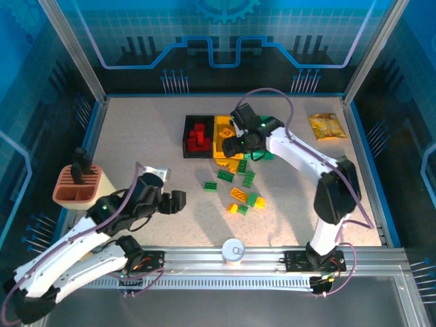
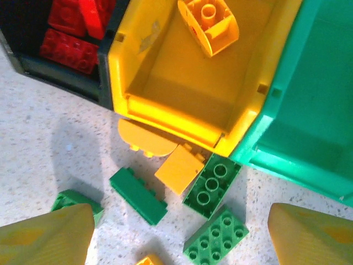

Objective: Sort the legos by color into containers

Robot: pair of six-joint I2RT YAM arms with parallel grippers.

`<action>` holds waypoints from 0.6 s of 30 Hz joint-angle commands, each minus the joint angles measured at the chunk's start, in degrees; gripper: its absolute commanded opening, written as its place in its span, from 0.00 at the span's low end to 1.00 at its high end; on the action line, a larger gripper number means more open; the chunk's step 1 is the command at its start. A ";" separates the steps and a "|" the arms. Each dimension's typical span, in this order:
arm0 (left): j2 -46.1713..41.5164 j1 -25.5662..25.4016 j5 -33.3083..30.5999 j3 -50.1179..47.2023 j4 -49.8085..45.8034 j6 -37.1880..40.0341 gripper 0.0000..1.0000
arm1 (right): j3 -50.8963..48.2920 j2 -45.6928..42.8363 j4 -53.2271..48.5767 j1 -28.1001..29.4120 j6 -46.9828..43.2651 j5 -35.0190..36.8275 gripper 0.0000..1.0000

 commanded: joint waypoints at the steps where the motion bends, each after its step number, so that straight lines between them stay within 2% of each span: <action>1: 4.24 -4.21 1.16 -0.40 5.59 0.78 0.77 | -6.02 -5.78 5.56 0.63 1.93 -2.44 0.83; 10: 25.60 -15.52 1.22 4.11 16.00 0.44 0.75 | -20.46 -16.22 10.88 1.77 5.33 -3.85 0.81; 18: 40.70 -17.16 4.74 8.41 21.96 -1.34 0.71 | -33.16 -24.18 14.70 2.79 8.61 -4.79 0.80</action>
